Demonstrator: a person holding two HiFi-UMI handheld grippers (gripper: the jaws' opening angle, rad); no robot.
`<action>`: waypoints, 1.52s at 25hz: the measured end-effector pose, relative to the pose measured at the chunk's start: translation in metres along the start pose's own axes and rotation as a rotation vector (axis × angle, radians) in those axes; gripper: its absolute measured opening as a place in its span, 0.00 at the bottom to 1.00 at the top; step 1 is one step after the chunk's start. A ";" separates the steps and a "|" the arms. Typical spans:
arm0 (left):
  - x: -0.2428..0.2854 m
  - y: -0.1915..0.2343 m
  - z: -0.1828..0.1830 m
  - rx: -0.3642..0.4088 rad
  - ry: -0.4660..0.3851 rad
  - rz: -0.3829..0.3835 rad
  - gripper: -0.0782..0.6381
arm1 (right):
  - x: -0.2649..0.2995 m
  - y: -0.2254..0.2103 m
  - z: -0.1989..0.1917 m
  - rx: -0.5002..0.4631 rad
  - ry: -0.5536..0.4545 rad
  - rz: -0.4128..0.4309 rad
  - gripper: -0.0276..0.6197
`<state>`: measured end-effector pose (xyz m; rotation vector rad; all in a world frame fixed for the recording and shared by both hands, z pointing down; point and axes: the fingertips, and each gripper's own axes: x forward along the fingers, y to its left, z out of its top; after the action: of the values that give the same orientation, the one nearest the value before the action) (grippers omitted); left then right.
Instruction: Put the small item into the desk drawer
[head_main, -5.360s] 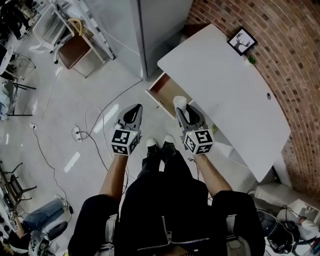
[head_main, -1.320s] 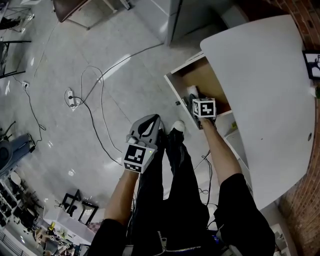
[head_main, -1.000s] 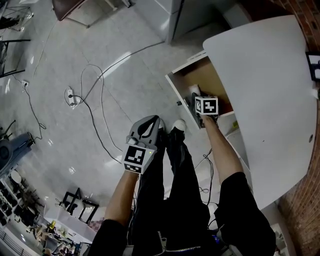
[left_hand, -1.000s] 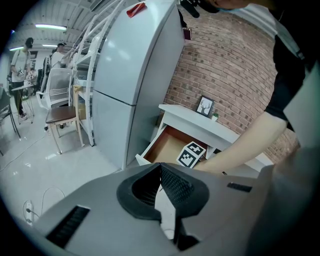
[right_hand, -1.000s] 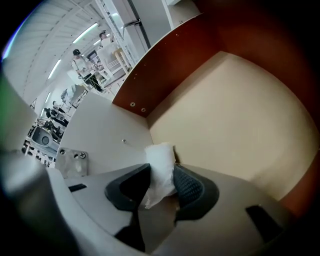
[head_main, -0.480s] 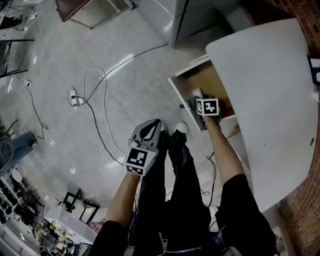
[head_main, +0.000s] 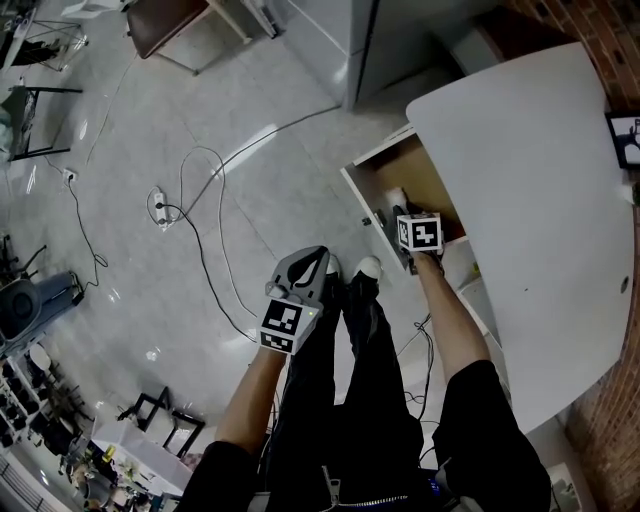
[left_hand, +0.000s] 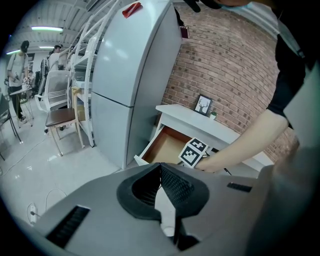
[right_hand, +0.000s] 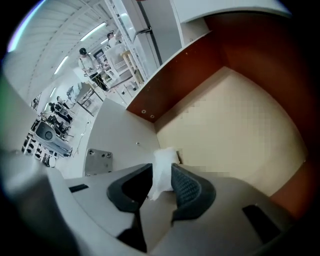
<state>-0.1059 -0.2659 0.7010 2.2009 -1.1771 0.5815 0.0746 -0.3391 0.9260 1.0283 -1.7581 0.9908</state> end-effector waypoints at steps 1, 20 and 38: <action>0.000 -0.001 0.002 0.003 -0.002 0.000 0.14 | -0.003 0.000 0.002 -0.018 -0.014 -0.004 0.21; -0.014 -0.010 0.018 0.026 -0.028 0.002 0.14 | -0.052 0.020 0.010 -0.099 -0.195 0.025 0.05; -0.035 -0.040 0.073 0.069 -0.074 -0.035 0.14 | -0.170 0.049 0.023 -0.026 -0.347 0.047 0.05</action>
<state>-0.0820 -0.2747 0.6145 2.3141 -1.1692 0.5378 0.0751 -0.3021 0.7516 1.2027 -2.0781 0.8518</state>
